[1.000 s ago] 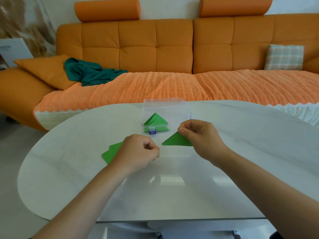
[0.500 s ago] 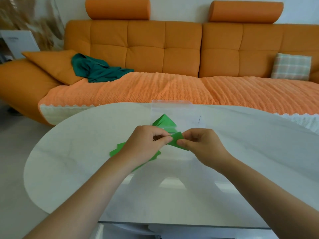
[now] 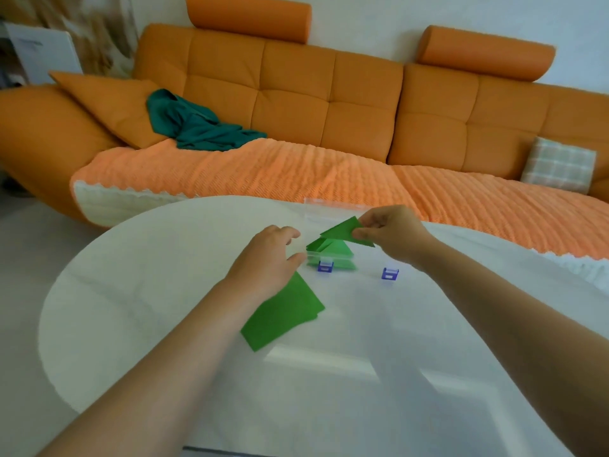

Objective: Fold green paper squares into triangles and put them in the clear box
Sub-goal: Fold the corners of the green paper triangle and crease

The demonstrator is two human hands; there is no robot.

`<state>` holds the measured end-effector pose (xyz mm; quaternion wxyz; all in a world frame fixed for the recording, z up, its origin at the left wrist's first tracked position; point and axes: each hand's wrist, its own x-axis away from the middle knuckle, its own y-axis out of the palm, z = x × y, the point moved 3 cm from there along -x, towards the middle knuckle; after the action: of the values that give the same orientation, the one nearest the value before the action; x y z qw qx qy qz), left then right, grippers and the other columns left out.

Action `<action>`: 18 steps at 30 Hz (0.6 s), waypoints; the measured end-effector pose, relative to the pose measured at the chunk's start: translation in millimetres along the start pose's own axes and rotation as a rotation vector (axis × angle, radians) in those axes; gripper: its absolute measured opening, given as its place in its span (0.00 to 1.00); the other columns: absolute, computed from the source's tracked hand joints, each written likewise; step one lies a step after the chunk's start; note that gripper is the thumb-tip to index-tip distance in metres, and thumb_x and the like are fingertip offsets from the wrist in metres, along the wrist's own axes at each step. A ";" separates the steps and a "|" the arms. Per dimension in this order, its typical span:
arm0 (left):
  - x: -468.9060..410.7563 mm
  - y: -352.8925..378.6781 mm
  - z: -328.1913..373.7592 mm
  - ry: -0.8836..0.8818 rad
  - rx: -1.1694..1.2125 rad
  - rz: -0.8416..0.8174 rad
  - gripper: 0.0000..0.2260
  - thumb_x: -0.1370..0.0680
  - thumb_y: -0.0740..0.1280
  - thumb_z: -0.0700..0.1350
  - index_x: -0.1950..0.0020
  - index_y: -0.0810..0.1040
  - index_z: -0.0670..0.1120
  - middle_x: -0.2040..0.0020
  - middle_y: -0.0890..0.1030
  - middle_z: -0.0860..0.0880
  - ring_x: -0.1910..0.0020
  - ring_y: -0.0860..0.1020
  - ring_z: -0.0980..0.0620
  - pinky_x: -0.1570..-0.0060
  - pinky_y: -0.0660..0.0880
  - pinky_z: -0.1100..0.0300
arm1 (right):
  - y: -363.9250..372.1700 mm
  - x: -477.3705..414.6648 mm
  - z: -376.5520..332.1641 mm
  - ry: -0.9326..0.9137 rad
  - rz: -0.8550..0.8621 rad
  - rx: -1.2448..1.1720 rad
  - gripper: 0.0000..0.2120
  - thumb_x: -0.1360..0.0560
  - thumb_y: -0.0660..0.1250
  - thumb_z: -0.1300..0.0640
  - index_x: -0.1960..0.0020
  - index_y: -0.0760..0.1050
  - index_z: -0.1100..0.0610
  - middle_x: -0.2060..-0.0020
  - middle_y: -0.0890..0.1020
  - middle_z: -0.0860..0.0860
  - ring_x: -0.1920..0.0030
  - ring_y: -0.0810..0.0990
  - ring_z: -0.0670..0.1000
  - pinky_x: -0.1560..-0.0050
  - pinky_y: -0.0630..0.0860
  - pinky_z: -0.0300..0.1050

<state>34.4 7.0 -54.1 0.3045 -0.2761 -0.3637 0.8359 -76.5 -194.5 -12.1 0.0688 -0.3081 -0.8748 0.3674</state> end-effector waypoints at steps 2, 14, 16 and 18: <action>-1.3 3.0 -1.7 -0.015 0.025 -0.006 0.21 0.20 0.66 0.50 0.28 0.70 0.49 0.37 0.76 0.49 0.41 0.75 0.50 0.40 0.73 0.55 | 7.1 -11.8 0.0 0.004 -0.073 0.096 0.07 0.30 0.77 0.57 0.53 0.83 0.54 0.61 0.85 0.49 0.65 0.79 0.44 0.67 0.73 0.31; -4.5 18.3 0.1 -0.025 0.062 -0.040 0.18 0.19 0.64 0.46 0.30 0.74 0.45 0.40 0.81 0.47 0.43 0.79 0.47 0.42 0.76 0.54 | 29.9 -35.5 -6.9 -0.008 -0.408 0.620 0.07 0.26 0.70 0.54 0.48 0.83 0.51 0.61 0.84 0.48 0.62 0.83 0.46 0.60 0.76 0.37; -3.8 18.7 2.2 -0.026 0.044 -0.035 0.15 0.19 0.63 0.46 0.35 0.77 0.42 0.44 0.82 0.45 0.46 0.79 0.46 0.45 0.77 0.49 | 35.9 -37.9 -7.8 -0.018 -0.382 0.674 0.08 0.26 0.69 0.55 0.49 0.83 0.52 0.56 0.85 0.50 0.61 0.84 0.49 0.53 0.81 0.44; -3.5 18.9 3.1 -0.030 0.046 -0.030 0.14 0.19 0.63 0.45 0.37 0.78 0.40 0.46 0.82 0.45 0.47 0.79 0.45 0.46 0.77 0.47 | 40.5 -40.6 -7.1 -0.030 -0.341 0.735 0.08 0.27 0.69 0.53 0.50 0.84 0.52 0.54 0.85 0.51 0.59 0.83 0.51 0.50 0.82 0.49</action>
<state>28.7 -7.2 -66.1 0.3177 -0.2512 -0.3529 0.8435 -21.8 -192.3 -30.4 0.2216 -0.1079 -0.7247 0.6435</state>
